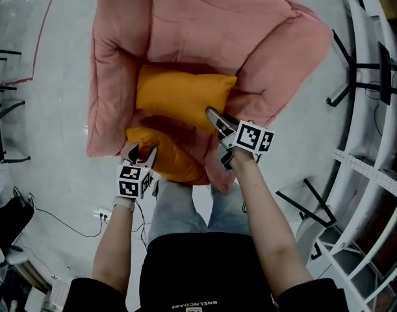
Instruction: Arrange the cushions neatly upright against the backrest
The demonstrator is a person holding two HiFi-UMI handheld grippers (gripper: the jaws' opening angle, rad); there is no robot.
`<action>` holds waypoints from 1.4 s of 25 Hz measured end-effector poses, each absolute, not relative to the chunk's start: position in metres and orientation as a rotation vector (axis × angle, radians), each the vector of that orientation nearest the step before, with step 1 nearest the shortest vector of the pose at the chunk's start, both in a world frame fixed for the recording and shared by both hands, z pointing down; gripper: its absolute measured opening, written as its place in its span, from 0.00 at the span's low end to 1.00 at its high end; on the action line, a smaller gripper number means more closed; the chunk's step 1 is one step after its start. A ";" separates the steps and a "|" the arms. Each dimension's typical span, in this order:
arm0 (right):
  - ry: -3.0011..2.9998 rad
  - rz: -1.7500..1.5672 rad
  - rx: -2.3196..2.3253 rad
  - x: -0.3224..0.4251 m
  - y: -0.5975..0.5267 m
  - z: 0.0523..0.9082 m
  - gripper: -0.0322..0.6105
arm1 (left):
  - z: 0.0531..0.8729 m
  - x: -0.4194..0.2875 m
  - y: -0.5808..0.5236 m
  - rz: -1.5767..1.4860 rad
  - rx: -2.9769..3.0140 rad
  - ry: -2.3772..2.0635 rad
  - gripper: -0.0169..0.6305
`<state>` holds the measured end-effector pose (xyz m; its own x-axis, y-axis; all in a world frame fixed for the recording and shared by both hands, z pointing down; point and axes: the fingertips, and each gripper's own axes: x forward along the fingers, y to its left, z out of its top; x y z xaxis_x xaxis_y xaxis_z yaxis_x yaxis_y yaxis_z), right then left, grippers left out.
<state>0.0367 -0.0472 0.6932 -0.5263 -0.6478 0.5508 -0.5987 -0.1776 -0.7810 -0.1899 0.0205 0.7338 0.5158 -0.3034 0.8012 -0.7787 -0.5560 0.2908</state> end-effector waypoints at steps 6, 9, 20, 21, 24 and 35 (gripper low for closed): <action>1.904 -1.887 -1.671 0.054 -0.051 0.744 0.37 | 0.737 -0.195 0.018 0.934 2.097 -0.856 0.32; 1.878 -1.925 -1.822 0.067 -0.043 0.767 0.45 | 0.742 -0.200 0.012 0.931 2.100 -0.853 0.32; 2.267 -1.726 -2.307 0.070 -0.048 0.757 0.47 | 0.751 -0.197 0.004 0.949 2.080 -0.810 0.32; 2.230 -1.772 -2.296 0.070 -0.051 0.764 0.47 | 0.750 -0.196 0.003 0.948 2.083 -0.805 0.32; 2.001 -1.937 -2.237 0.072 -0.057 0.779 0.45 | 0.745 -0.195 -0.003 0.949 2.088 -0.795 0.32; 1.839 -2.087 -2.098 0.056 -0.023 0.806 0.44 | 0.756 -0.207 -0.005 0.963 2.094 -0.772 0.32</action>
